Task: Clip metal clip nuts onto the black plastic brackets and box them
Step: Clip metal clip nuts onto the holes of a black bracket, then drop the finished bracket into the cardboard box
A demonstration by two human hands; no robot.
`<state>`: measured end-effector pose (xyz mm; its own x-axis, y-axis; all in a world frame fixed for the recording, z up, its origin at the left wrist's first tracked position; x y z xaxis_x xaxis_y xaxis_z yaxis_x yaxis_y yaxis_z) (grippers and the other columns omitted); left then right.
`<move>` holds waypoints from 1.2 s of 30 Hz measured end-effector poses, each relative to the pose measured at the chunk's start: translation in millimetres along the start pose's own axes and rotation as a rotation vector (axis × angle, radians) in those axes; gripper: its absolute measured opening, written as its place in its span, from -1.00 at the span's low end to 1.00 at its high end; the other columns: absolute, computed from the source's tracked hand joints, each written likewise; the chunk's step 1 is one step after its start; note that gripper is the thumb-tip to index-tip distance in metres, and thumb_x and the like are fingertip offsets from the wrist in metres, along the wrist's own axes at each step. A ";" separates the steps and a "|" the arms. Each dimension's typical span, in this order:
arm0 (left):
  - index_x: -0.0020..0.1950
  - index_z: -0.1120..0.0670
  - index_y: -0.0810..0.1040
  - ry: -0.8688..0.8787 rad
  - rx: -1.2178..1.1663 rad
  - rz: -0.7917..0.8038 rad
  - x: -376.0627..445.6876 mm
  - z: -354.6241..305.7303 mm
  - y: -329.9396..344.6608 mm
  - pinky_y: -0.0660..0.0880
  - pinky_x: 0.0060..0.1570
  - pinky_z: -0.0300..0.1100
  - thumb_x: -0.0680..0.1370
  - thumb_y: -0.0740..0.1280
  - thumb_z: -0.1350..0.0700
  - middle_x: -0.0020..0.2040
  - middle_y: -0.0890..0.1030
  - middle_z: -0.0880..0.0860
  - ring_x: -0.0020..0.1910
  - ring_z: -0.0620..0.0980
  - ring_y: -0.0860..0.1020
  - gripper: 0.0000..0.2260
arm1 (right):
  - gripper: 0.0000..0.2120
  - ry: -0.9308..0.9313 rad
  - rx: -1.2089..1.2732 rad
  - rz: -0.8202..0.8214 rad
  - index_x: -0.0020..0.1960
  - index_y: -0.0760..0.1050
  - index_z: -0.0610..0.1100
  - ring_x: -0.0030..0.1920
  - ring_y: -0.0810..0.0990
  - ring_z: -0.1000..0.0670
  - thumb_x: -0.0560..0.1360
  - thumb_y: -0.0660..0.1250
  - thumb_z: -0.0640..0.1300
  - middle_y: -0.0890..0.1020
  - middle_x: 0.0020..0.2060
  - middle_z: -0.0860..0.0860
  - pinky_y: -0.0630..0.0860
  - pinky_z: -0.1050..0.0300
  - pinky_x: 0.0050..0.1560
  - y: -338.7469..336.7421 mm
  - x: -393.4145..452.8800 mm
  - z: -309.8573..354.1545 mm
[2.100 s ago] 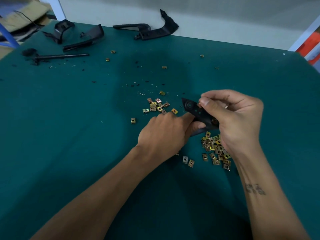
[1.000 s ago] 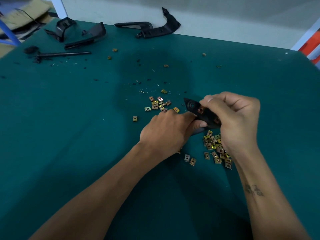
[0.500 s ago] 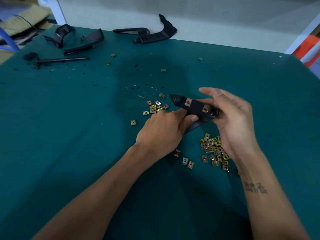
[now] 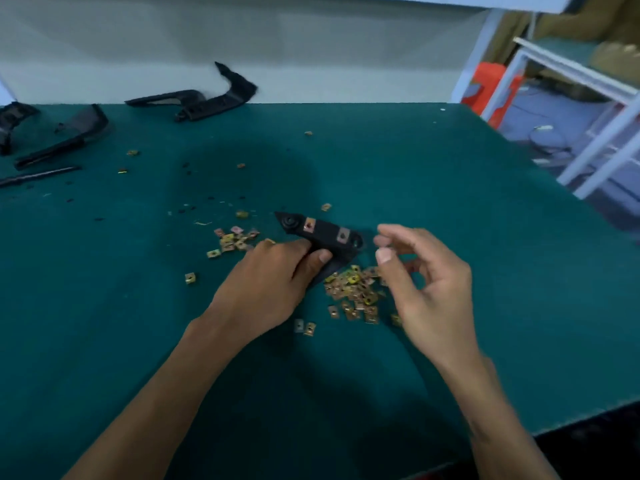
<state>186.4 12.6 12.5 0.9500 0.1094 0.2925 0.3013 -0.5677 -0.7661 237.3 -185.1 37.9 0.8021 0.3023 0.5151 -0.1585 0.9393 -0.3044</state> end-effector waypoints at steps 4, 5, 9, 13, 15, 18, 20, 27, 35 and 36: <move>-0.01 -0.09 0.50 0.069 0.087 0.195 0.5 -56.6 31.5 0.47 -0.24 0.05 0.52 -0.15 -0.41 -0.26 0.55 0.04 -0.25 0.16 0.52 -0.44 | -0.63 -0.103 -0.177 0.023 0.37 0.54 -0.21 0.16 0.64 -0.05 0.60 0.41 -0.13 0.65 0.18 0.02 0.56 0.09 -0.05 -52.3 -34.0 5.4; 0.03 -0.07 0.51 0.112 0.088 0.218 -1.5 -75.6 40.2 0.50 -0.17 0.07 0.53 -0.15 -0.39 -0.19 0.60 0.06 -0.18 0.18 0.54 -0.42 | -0.60 -0.112 -0.199 0.017 0.41 0.51 -0.22 0.21 0.63 -0.04 0.60 0.41 -0.12 0.64 0.23 0.01 0.56 0.13 0.02 -65.1 -41.6 7.2; 0.08 -0.05 0.46 0.324 0.080 0.295 -11.1 -156.8 81.5 0.48 -0.22 0.06 0.61 -0.07 -0.30 -0.16 0.61 0.11 -0.13 0.22 0.59 -0.56 | -0.60 -0.067 -0.215 -0.058 0.41 0.52 -0.22 0.19 0.64 0.07 0.60 0.40 -0.14 0.65 0.21 0.02 0.49 0.26 0.19 -123.3 -72.4 14.0; 0.07 -0.08 0.43 0.463 0.154 0.380 -26.5 -231.6 131.9 0.29 -0.31 -0.02 0.66 0.03 -0.17 -0.28 0.42 0.05 -0.13 0.25 0.57 -0.73 | -0.69 0.072 -0.280 -0.202 0.32 0.59 -0.23 0.07 0.68 0.01 0.59 0.42 -0.21 0.69 0.09 -0.04 0.52 0.22 0.12 -191.2 -116.5 10.2; 0.08 -0.07 0.46 0.512 0.125 0.456 -39.2 -269.4 164.3 0.31 -0.28 -0.02 0.65 0.09 -0.19 -0.31 0.31 -0.03 -0.10 0.23 0.58 -0.74 | -0.74 0.185 -0.245 -0.312 0.27 0.63 -0.18 0.10 0.69 0.05 0.59 0.42 -0.23 0.71 0.09 0.03 0.52 0.24 0.14 -231.2 -149.8 1.5; 0.10 -0.07 0.50 0.613 0.162 0.619 -64.1 -317.6 227.8 0.40 -0.16 -0.01 0.62 0.17 -0.27 -0.02 0.61 0.05 0.04 0.19 0.60 -0.69 | -0.74 0.415 -0.147 -0.500 0.20 0.67 0.07 0.12 0.68 0.13 0.59 0.42 -0.22 0.73 0.09 0.13 0.53 0.28 0.13 -280.7 -216.0 -22.7; 0.14 -0.03 0.52 0.639 0.290 0.750 -83.6 -335.1 274.1 0.36 -0.09 -0.02 0.62 0.20 -0.28 0.14 0.61 0.11 0.13 0.19 0.59 -0.65 | -0.74 0.595 -0.169 -0.679 0.15 0.68 0.14 0.16 0.68 0.14 0.59 0.43 -0.20 0.73 0.09 0.16 0.56 0.22 0.16 -305.3 -272.3 -50.3; 0.45 0.07 0.34 0.592 0.311 1.114 -153.4 -322.1 386.1 0.49 0.18 0.07 0.66 0.29 -0.08 0.42 0.40 0.13 0.36 0.17 0.42 -0.57 | -0.74 1.408 0.159 -1.261 0.32 0.60 -0.20 0.07 0.63 -0.09 0.66 0.34 -0.18 0.68 0.13 -0.15 0.58 0.01 0.10 -303.8 -461.9 -142.3; 0.58 0.04 0.22 0.290 0.047 1.370 -207.8 -297.9 414.2 0.40 0.39 0.06 0.65 0.27 -0.09 0.49 0.35 0.11 0.45 0.16 0.39 -0.46 | -0.57 1.392 0.781 -1.550 0.41 0.47 -0.28 0.14 0.59 -0.28 0.74 0.13 0.02 0.59 0.27 -0.27 0.50 -0.14 0.16 -282.6 -475.1 -169.6; 0.58 0.04 0.20 0.263 0.034 1.383 -210.9 -298.8 410.8 0.38 0.41 0.03 0.65 0.27 -0.08 0.49 0.36 0.12 0.45 0.16 0.39 -0.45 | -0.61 1.390 0.745 -1.546 0.36 0.49 -0.30 0.01 0.60 -0.28 0.74 0.14 -0.03 0.62 0.16 -0.27 0.52 -0.14 0.06 -282.5 -471.2 -171.8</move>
<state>85.3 -487.5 -192.9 0.4336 -0.6684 -0.6044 -0.8452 -0.0689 -0.5301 3.1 -620.8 -256.5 0.2117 -0.4788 -0.8520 0.9656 0.2370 0.1068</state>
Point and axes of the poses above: each hand's wrist, its own x-axis towards the middle knuckle, its own y-axis out of the palm, z = x × y, the point moved 5 cm from there along x, towards the middle knuckle
